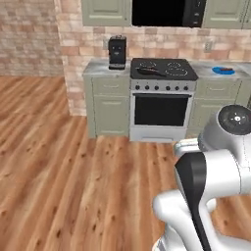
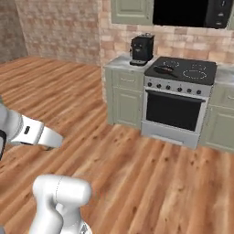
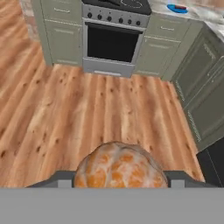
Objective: Place the cold items (bell pepper and tangerine) from the fridge in one tupperware on the dining counter. Place the warm items (kebab skewer and hot dog) in the stove area in another tupperware.
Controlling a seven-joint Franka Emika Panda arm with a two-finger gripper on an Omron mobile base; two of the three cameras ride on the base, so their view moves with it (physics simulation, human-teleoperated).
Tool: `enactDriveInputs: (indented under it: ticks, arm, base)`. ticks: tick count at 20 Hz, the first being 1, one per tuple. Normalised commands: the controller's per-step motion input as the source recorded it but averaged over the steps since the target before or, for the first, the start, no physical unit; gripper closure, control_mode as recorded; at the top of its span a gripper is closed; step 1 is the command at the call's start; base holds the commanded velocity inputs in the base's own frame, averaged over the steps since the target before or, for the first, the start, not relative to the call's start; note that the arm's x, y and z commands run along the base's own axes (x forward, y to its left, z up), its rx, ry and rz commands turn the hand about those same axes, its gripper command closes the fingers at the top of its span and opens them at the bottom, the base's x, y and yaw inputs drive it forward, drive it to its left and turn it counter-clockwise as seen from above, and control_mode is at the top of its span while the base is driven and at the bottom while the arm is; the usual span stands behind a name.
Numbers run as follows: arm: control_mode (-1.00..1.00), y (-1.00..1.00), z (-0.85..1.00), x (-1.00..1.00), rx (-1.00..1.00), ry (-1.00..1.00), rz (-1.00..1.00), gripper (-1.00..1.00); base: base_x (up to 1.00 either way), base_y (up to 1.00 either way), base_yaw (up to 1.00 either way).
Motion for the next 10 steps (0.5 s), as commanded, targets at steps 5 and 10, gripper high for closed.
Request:
enactDriveInputs:
  ticks: [5,10]
  arm:
    - [1.00,0.00,0.00,0.00,0.00,0.00,0.00,1.00]
    - [1.00,0.00,0.00,0.00,0.00,0.00,0.00,1.00]
  base:
    - [0.00,0.00,0.81]
    - [0.07,0.00,0.73]
